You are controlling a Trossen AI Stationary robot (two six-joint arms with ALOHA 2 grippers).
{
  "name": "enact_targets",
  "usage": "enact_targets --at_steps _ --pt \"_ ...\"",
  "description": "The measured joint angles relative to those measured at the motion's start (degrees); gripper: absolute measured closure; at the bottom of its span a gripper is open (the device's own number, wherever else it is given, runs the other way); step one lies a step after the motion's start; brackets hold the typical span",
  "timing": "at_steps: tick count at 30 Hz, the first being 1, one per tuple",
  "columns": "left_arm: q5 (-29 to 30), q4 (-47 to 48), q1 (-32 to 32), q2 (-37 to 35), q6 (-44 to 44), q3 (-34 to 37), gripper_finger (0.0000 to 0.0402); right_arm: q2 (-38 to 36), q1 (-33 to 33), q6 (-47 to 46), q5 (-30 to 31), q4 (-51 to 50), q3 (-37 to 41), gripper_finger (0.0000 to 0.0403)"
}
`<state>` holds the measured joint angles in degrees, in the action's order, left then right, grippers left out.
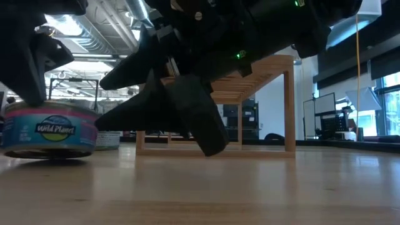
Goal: Stack canned seafood by type on shelf
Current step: Stack the blue tuna can on top of the blue tuna can on the shelf
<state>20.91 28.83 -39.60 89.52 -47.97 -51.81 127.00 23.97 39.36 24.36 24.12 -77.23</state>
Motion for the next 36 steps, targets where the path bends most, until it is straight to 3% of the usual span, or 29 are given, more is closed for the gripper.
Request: enact_targets --at_steps 36 --pt "-0.8 -9.4 4.9 -0.1 -0.1 -0.1 0.0401 -0.1 0.4 4.5 3.1 -4.6 0.0 0.0104"
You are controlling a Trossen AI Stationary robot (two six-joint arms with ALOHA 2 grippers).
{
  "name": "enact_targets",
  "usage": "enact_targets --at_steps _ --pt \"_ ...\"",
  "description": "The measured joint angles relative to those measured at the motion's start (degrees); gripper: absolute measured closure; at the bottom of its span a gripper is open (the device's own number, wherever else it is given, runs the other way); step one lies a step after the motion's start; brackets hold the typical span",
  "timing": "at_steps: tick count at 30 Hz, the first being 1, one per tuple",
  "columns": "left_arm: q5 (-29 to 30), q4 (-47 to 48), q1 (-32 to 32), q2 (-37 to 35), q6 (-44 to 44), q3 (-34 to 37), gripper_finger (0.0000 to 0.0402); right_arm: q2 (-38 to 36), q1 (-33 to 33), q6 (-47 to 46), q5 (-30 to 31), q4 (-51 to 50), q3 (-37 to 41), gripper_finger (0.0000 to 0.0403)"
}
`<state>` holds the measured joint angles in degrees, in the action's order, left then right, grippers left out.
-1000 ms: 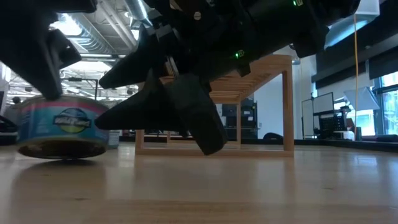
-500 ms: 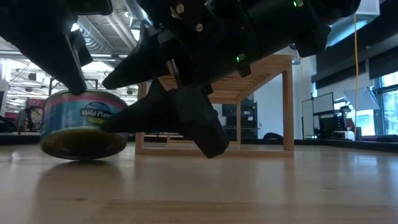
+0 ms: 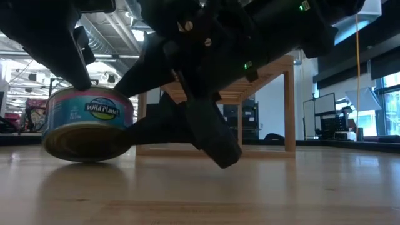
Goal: Stack canned seafood by type on shelf
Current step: Stack the blue tuna can on top of the blue tuna can on the shelf
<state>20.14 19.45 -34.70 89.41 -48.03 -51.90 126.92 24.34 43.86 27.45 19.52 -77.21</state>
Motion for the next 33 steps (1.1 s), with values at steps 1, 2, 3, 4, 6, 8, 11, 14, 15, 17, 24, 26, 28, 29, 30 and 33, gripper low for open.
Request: enact_targets --at_steps 1,2,3,4,6,8,11,14,15,17,24,26,28,29,30,33 --pt "0.0 -0.5 0.0 0.0 0.0 0.0 0.0401 0.0 0.0 0.0 0.0 0.1 0.0 0.0104" --pt "0.0 -1.2 0.0 0.0 0.0 0.0 0.0401 0.0 0.0 0.0 0.0 0.1 0.0 0.0104" --pt "-0.1 -2.1 0.0 0.0 0.0 0.0 0.0401 0.0 0.0 0.0 0.0 0.0 0.0 0.0104" --pt "-0.1 -2.8 0.0 0.0 0.2 0.0 0.0401 0.0 0.0 -0.2 0.0 0.0 0.0 0.0104" --pt "-0.1 -3.2 0.0 0.0 0.4 0.0 0.0401 0.0 0.0 -1.3 0.0 0.1 0.0 0.0105" --pt "-0.1 -3.0 0.0 0.0 0.4 0.0 0.0401 0.0 0.0 -2.4 0.0 0.1 0.0 0.0111" --pt "-0.1 -3.0 0.0 0.0 0.4 0.0 0.0401 0.0 0.0 -3.4 0.0 0.1 0.0 0.0136" --pt "-0.1 -3.0 0.0 0.0 0.4 0.0 0.0401 0.0 0.0 -3.4 0.0 -0.2 0.0 0.0176" --pt "-0.1 -3.0 0.0 0.0 0.4 0.0 0.0401 0.0 0.1 -3.4 0.0 -0.2 0.0 0.0191" --pt "-0.1 -3.0 0.0 0.0 0.2 0.0 0.04 0.0 0.1 -3.4 0.0 -0.2 0.0 0.0206" --pt "-1.9 -3.1 0.0 0.0 -1.7 0.0 0.0354 0.0 1.5 -3.4 1.4 -0.3 0.0 0.0206" --pt "-2.0 -3.0 0.0 0.0 -2.0 0.0 0.0332 -0.1 2.3 -3.5 3.0 -1.0 0.0 0.0206" --pt "-2.1 -3.1 0.0 0.0 -1.7 0.0 0.0312 -0.2 3.2 -3.6 4.5 -1.3 0.0 0.0199" --pt "-2.4 -3.1 0.0 0.0 -1.5 0.0 0.0303 -0.5 3.7 -3.6 5.7 -1.9 0.0 0.0196" --pt "-3.3 -3.0 0.0 0.0 -1.5 0.0 0.0296 -0.7 4.2 -3.6 6.7 -2.2 0.0 0.0194" --pt "-7.2 -2.9 0.0 0.0 -1.6 0.0 0.0284 -1.0 5.6 -3.5 9.9 -2.0 0.0 0.0199"
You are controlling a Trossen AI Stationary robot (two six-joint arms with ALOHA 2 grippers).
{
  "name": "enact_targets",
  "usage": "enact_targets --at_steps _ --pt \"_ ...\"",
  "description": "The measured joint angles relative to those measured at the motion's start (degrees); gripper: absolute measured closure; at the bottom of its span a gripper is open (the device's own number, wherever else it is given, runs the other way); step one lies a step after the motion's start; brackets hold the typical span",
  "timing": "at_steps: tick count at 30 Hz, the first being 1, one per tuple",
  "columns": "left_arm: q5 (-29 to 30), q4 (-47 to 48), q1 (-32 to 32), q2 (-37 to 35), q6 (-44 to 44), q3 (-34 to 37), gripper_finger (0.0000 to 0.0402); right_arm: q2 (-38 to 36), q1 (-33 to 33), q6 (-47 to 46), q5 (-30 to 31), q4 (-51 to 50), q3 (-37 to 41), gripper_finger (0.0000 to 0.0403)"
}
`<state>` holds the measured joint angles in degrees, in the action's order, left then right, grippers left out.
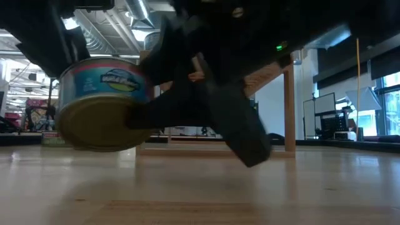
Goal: Stack canned seafood by type on shelf
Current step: Stack the blue tuna can on top of the blue tuna can on the shelf
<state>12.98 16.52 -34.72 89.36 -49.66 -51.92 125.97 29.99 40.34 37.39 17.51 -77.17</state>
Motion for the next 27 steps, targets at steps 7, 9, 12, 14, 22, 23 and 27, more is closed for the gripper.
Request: enact_targets --at_steps 7,9,12,14,22,23,27 --pt "-7.5 1.4 0.0 -0.1 -7.9 0.0 0.0281 -1.1 4.3 0.3 7.6 -0.4 0.0 0.0202" --pt "-8.8 1.5 -0.2 0.1 -9.4 0.0 0.0281 -2.3 5.7 0.3 11.4 -0.3 -0.2 0.0196" --pt "-8.5 1.1 -0.1 -0.1 -9.6 0.0 0.0281 -4.1 7.9 0.2 18.0 -2.2 -0.2 0.0193" --pt "-8.6 1.2 0.0 0.0 -9.3 0.0 0.0281 -5.4 9.1 0.2 21.3 -3.2 -0.2 0.0198" --pt "-7.4 -1.1 0.5 0.0 -6.9 0.0 0.0281 -11.3 13.0 0.6 34.9 -9.6 -0.2 0.0196" --pt "-7.1 -2.0 0.5 0.0 -6.5 0.0 0.0281 -12.2 13.3 0.6 36.2 -10.8 -0.2 0.0193" --pt "-6.4 -7.0 0.7 0.0 -1.0 0.0 0.0281 -15.3 13.5 0.7 40.8 -15.1 -0.2 0.0198"
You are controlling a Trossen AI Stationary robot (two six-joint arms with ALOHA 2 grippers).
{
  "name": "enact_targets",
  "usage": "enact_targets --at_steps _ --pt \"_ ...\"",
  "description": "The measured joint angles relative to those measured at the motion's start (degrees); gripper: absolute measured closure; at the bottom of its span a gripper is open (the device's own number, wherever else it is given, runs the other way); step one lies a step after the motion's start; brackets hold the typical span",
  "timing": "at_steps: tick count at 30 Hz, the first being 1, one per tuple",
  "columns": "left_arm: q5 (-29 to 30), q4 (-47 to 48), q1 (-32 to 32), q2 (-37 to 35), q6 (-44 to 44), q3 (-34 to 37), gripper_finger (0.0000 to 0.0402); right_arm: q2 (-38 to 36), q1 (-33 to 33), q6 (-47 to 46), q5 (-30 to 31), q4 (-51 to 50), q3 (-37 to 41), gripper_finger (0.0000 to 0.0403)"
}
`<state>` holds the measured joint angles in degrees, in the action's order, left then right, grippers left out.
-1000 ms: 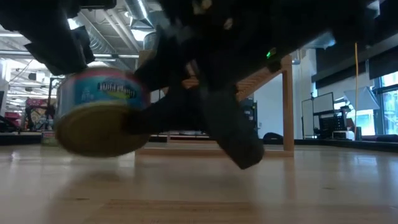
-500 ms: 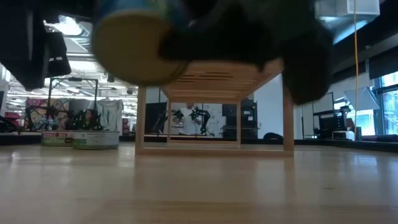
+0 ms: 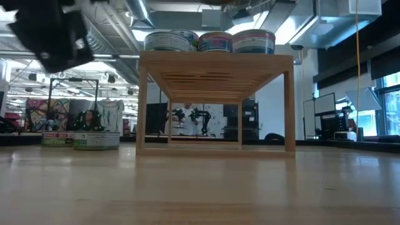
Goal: Stack canned seafood by type on shelf
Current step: Stack the blue tuna can on top of the blue tuna can on the shelf
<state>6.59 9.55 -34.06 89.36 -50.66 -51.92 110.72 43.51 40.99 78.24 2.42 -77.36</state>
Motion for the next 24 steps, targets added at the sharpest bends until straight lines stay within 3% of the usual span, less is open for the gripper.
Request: enact_targets --at_steps 6,11,16,24 --pt "0.8 -7.3 0.0 0.0 10.4 0.0 0.0281 -4.8 0.0 0.0 8.1 -9.9 0.0 0.0198" --pt "6.3 -13.4 0.2 0.0 17.2 0.0 0.0281 -9.3 0.0 -0.3 11.4 -15.7 0.0 0.0193" --pt "8.3 -26.9 2.0 0.0 26.6 0.0 0.0281 -13.4 -0.1 -3.0 11.9 -23.8 0.0 0.0203" --pt "8.3 -50.2 5.9 0.0 52.8 0.0 0.0281 -15.8 -2.6 -16.7 9.4 -38.9 0.0 0.0187"
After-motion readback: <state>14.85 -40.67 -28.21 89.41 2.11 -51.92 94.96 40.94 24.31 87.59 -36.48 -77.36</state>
